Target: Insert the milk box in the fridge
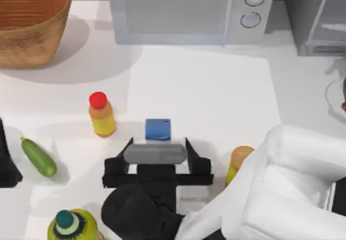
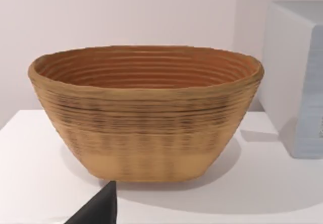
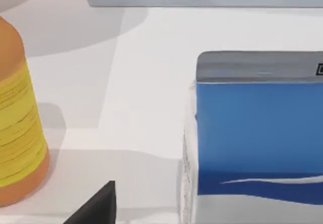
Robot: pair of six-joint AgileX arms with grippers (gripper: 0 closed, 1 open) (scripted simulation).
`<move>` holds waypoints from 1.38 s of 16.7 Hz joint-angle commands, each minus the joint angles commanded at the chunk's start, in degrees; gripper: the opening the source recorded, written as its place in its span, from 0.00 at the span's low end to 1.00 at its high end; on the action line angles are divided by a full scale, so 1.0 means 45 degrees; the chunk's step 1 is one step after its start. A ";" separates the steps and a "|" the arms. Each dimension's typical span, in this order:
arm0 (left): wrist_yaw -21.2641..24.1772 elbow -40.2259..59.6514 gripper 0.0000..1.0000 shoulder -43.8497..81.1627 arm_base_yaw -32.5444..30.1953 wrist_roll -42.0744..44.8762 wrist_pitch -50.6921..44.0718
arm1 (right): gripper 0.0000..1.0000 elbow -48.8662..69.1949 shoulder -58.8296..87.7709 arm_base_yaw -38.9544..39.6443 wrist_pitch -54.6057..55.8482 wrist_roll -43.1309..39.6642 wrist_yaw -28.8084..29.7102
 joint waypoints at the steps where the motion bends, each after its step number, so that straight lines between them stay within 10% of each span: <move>1: 0.0000 0.0000 1.00 0.0000 0.0000 0.0000 0.0000 | 1.00 0.0108 0.0088 -0.0109 0.0131 -0.0127 -0.0111; 11: 0.0000 0.0000 1.00 0.0000 0.0000 0.0000 0.0000 | 1.00 0.1222 0.1134 -0.1328 0.1194 -0.1369 -0.1189; 23: 0.0000 0.0000 1.00 0.0000 0.0000 0.0000 0.0000 | 0.10 0.1222 0.1134 -0.1328 0.1194 -0.1369 -0.1189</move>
